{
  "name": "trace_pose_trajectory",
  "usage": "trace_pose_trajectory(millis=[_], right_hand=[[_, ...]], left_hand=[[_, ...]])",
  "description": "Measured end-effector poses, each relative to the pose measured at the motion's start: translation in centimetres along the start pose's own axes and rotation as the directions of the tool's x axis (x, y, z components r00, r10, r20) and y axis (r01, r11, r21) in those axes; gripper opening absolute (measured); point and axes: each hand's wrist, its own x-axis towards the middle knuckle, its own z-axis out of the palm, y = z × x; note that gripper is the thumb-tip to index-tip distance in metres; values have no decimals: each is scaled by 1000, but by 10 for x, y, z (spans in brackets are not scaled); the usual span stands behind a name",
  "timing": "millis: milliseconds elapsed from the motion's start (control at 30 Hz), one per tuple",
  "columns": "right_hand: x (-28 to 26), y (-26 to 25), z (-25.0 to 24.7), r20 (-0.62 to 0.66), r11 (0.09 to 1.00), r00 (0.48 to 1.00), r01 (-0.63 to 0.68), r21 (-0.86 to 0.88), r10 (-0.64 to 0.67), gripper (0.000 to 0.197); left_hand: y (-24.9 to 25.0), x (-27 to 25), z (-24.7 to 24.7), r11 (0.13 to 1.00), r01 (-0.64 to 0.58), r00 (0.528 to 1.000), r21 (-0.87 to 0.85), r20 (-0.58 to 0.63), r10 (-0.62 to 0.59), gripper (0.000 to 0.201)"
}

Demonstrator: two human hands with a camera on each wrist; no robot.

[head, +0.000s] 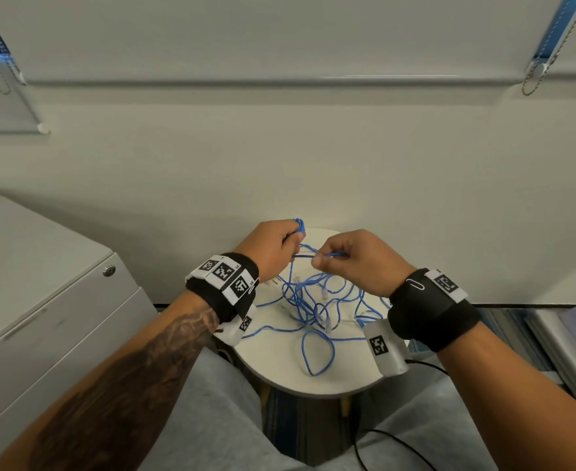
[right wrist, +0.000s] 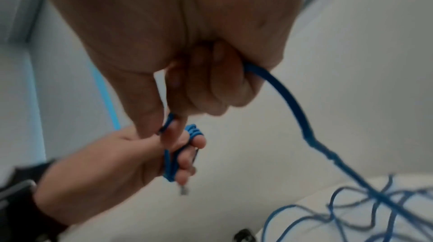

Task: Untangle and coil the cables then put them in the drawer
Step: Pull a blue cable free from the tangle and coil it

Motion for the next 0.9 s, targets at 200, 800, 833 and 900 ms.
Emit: trace_pose_trajectory(millis=[200, 800, 833, 900], right_hand=[[7, 2, 6, -170, 999, 986, -8, -31, 2, 35], [17, -23, 2, -174, 980, 985, 41, 193, -7, 27], [16, -26, 2, -152, 987, 988, 49, 153, -25, 27], [13, -27, 3, -116, 995, 992, 62, 80, -53, 26]], left_hand=[[-3, -2, -4, 991, -59, 991, 116, 124, 45, 31], [36, -2, -27, -65, 97, 993, -993, 101, -59, 29], [35, 0, -25, -61, 57, 994, -997, 62, -91, 28], [32, 3, -23, -25, -7, 989, -1000, -3, -150, 27]])
